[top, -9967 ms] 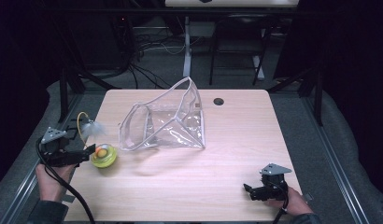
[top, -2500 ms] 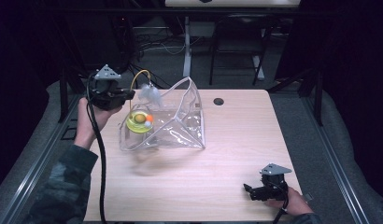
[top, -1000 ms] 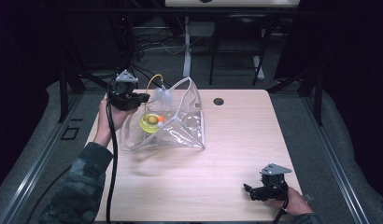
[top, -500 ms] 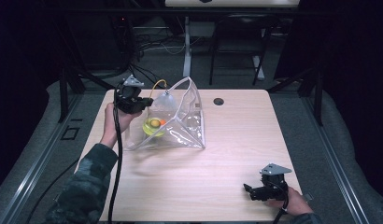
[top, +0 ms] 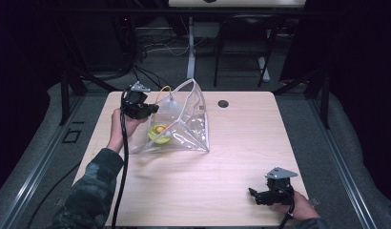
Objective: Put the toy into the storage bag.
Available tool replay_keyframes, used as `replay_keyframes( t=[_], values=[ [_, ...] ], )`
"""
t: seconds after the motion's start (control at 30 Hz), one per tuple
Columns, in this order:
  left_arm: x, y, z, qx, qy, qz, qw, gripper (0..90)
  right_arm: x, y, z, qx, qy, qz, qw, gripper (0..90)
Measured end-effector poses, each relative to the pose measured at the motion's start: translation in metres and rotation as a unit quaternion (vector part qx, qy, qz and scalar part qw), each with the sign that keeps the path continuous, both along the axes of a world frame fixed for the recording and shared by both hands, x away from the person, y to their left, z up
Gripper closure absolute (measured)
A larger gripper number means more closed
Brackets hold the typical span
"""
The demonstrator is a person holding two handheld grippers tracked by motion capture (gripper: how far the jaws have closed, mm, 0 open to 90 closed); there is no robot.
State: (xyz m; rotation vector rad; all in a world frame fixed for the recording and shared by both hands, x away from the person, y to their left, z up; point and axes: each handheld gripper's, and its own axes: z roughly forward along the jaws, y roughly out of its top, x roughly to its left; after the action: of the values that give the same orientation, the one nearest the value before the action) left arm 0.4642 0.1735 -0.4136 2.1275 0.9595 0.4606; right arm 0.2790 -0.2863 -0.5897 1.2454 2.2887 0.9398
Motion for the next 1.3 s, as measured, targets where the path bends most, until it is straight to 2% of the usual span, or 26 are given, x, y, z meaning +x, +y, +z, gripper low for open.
replay_keyframes(
  t=[0.37, 0.57, 0.63, 0.7, 0.97, 1.0, 1.03, 1.17, 1.3],
  values=[
    [0.004, -0.002, -0.005, 0.007, 0.011, 0.001, 0.9999, 87.6, 0.000, 0.000, 0.000, 0.000, 0.000, 0.000, 1.0000, 0.0],
    [0.006, -0.004, -0.011, 0.005, 0.026, 0.001, 0.9996, 87.6, 0.000, 0.000, 0.000, 0.000, 0.000, 0.000, 1.0000, 0.0],
    [0.007, -0.005, -0.013, 0.011, 0.029, -0.001, 0.9995, 87.6, 0.000, 0.000, 0.000, 0.008, 0.000, 0.002, 1.0000, 0.0],
    [0.007, -0.006, -0.016, 0.013, 0.032, 0.000, 0.9994, 87.6, 0.000, 0.000, 0.000, 0.007, 0.001, 0.002, 1.0000, 0.0],
    [0.007, -0.003, -0.019, 0.008, 0.031, 0.001, 0.9995, 87.2, 0.001, 0.000, 0.000, 0.001, 0.002, 0.002, 1.0000, 0.0],
    [0.007, -0.002, -0.019, 0.001, 0.029, 0.005, 0.9996, 86.0, 0.000, 0.000, 0.000, 0.008, 0.002, 0.004, 1.0000, 0.0],
    [0.006, 0.000, -0.018, -0.007, 0.030, 0.006, 0.9995, 85.1, 0.001, 0.000, 0.000, 0.001, 0.001, 0.002, 1.0000, 0.0],
    [0.004, 0.005, -0.015, -0.024, 0.032, 0.012, 0.9991, 78.7, 0.000, 0.000, 0.000, 0.002, 0.001, 0.002, 1.0000, 0.0],
    [-0.001, 0.010, -0.009, -0.030, 0.025, 0.020, 0.9990, 65.1, 0.000, 0.000, 0.000, 0.001, 0.001, 0.002, 1.0000, 0.0]
  ],
)
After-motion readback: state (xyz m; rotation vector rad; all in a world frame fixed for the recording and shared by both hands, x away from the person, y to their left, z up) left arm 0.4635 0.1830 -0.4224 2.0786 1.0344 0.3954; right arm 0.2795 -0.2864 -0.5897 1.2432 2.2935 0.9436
